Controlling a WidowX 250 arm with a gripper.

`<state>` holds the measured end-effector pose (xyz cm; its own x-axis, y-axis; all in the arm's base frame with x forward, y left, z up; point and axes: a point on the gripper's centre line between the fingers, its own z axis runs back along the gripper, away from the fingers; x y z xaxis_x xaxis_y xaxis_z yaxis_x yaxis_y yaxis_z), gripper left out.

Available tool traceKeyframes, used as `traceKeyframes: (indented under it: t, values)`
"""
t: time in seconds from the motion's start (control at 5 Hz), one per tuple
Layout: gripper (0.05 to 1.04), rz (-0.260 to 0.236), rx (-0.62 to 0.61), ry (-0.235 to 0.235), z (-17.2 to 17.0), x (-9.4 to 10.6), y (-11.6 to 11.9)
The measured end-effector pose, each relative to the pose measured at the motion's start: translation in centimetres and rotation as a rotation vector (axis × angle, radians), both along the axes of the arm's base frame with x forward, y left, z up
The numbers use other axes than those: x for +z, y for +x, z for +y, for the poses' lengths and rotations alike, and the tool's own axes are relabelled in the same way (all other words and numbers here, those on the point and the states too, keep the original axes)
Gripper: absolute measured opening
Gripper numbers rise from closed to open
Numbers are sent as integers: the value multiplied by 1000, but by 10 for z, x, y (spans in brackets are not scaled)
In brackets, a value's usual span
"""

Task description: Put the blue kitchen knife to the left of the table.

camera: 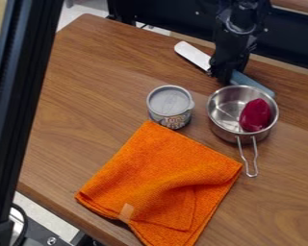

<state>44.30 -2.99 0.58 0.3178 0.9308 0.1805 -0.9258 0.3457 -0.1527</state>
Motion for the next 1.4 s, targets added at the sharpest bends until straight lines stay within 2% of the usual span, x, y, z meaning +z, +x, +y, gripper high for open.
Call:
traceKeyframes:
  t: [0.2, 0.4, 0.6, 0.8, 1.0, 1.2, 1.4]
  values:
    - [368, -37, 85, 46, 3, 1, 2]
    - [368, -100, 234, 19, 6, 6, 0]
    - [368, -72, 285, -19, 12, 11, -4]
    - [368, -125, 287, -48, 15, 37, -8]
    - [368, -175, 302, -48, 19, 53, -11]
    - [368, -218, 343, 4, 30, 63, -22]
    - [368, -213, 362, -31, 45, 77, -47]
